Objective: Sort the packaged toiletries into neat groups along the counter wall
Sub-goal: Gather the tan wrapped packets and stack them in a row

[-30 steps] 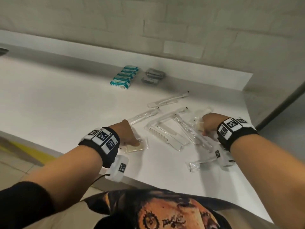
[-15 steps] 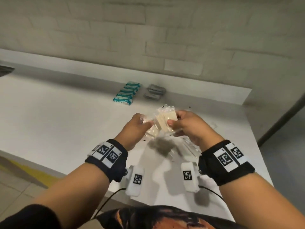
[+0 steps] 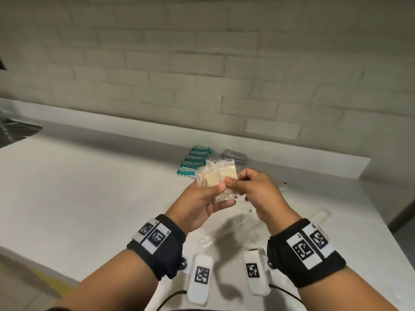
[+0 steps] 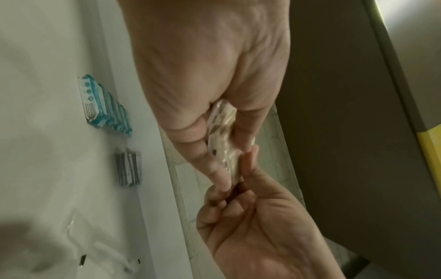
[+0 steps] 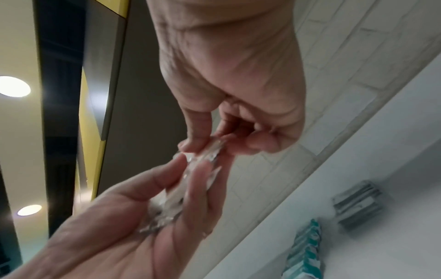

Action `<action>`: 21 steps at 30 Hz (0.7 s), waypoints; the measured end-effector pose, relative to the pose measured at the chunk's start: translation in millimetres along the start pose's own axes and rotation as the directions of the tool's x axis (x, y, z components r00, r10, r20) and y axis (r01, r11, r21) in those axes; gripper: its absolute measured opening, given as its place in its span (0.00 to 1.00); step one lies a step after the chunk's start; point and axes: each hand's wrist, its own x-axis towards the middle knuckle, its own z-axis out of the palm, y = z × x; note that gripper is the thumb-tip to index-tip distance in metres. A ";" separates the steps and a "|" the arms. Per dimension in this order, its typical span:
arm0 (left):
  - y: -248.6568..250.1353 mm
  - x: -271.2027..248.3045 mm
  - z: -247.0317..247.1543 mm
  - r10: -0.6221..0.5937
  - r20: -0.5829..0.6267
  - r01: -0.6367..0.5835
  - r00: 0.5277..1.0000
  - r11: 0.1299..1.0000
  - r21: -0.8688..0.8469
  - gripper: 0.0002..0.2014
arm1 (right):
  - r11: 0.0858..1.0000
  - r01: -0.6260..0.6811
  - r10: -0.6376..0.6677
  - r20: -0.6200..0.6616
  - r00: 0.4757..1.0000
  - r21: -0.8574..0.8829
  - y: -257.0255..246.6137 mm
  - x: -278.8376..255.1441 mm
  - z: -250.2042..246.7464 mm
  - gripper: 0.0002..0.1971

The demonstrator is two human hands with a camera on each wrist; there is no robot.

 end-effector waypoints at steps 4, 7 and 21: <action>11.0 3.4 -30.2 0.001 -0.094 0.000 0.996 1.000 0.013 0.17 | 0.997 -0.041 0.036 0.071 0.997 0.063 -1.7 14.1 18.5 0.05; 13.9 3.5 -47.0 0.019 -0.113 -0.015 0.993 0.999 0.032 0.15 | 0.995 -0.074 0.064 0.138 0.988 0.066 -0.9 20.0 34.6 0.06; 24.7 -7.1 -110.0 0.082 -0.239 -0.059 0.967 0.993 0.100 0.13 | 0.978 -0.062 0.078 0.071 0.994 -0.198 -2.5 42.9 59.6 0.13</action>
